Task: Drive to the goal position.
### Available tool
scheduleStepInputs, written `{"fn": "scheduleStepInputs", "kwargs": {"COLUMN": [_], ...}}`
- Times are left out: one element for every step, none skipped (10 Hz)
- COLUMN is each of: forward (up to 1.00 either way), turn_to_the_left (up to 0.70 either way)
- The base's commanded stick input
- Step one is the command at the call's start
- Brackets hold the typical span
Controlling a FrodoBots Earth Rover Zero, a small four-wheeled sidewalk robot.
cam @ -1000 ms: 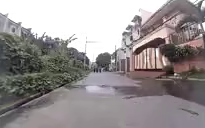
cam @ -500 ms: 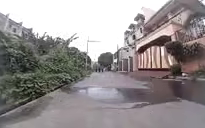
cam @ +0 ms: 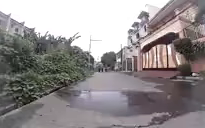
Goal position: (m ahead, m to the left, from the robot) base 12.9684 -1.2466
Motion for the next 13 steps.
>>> {"fn": "scheduleStepInputs", "kwargs": {"forward": [1.00, 1.00, 1.00, 1.00, 1.00, 1.00, 1.00, 1.00, 1.00, 1.00, 1.00, 1.00, 1.00], "turn_to_the_left": [0.00, 0.00, -0.10, -0.29, -0.20, 0.00, 0.00, 0.00, 0.00, 0.00, 0.00, -0.07, -0.20]}}
